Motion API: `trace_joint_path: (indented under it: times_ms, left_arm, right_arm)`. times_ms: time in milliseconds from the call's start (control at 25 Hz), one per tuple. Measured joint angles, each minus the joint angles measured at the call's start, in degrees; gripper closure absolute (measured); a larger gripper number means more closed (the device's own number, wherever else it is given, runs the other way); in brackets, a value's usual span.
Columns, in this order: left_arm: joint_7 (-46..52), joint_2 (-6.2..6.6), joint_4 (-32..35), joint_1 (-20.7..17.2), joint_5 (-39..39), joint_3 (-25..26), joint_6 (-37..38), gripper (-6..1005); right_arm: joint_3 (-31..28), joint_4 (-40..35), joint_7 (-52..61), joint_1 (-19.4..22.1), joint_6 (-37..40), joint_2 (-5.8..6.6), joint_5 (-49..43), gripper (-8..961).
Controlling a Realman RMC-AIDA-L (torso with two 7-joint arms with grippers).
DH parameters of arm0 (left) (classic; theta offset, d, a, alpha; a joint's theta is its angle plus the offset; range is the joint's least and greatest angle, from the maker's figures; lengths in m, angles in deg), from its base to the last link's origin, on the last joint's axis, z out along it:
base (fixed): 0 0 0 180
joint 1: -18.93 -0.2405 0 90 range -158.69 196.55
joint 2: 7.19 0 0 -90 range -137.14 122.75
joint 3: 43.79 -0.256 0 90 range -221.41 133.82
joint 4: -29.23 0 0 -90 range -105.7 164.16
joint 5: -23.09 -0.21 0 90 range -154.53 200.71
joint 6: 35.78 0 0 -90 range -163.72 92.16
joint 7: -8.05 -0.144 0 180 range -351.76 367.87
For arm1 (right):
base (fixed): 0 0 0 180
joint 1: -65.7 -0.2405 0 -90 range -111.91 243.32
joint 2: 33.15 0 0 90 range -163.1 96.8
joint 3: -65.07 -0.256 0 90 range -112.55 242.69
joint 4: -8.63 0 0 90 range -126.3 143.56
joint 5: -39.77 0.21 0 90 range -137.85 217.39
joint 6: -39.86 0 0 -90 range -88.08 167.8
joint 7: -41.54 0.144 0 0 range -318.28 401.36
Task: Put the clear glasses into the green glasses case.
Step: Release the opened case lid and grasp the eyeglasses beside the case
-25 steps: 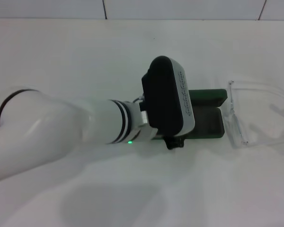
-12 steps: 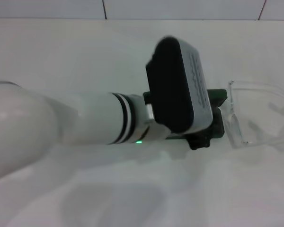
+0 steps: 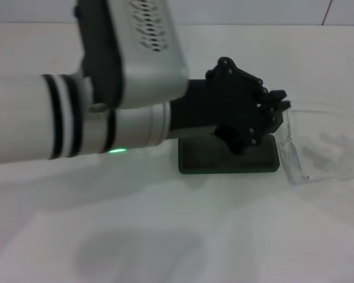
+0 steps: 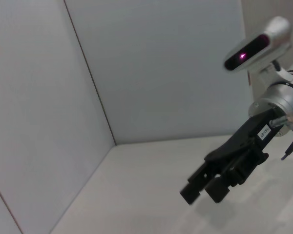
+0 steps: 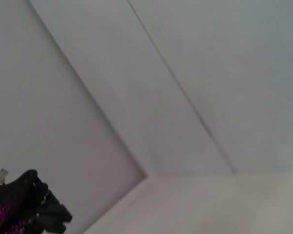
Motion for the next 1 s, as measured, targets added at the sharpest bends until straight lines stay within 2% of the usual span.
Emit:
trace_joint_path:
  times_ms: [40,160,280,360,520,680,800,1000]
  left_arm:
    - [-0.67,0.0,0.19,-0.67,0.6,0.35,0.07,916]
    - [-2.59,0.0,0.18,-2.17,1.6,0.77,0.14,916]
    - [-4.0,0.0,0.0,-2.89,1.79,1.19,0.18,916]
    - [-4.58,-0.03,-0.11,-3.08,1.82,1.71,0.18,916]
    - [-6.0,-0.01,-1.08,-3.17,2.82,3.18,0.17,916]
    - [-9.63,0.0,-3.3,-3.19,6.85,4.78,0.22,916]
    - [-11.53,0.0,-4.37,-3.14,9.49,5.95,0.58,917]
    - [-12.39,0.0,-5.05,-3.26,10.54,6.57,1.7,917]
  right_arm:
    - [3.6,-8.06,9.64,0.57,0.78,-0.63,-1.12,277]
    - [9.22,-17.42,18.2,1.03,0.88,-1.21,-2.31,282]
    - [15.74,-25.97,26.52,0.73,-1.05,-1.11,-4.33,283]
    - [20.4,-34.21,34.42,-0.92,-2.83,-0.78,-10.48,284]
    - [22.97,-43.22,46.38,-6.86,-1.46,-0.67,-21.69,285]
    - [23.74,-42.11,54.09,-13.84,0.41,-0.06,-28.82,286]
    - [24.48,-35.8,56.33,-19.43,0.39,0.14,-34.1,287]
    - [24.7,-24.73,56.7,-26.79,-2.17,-0.35,-40.73,290]
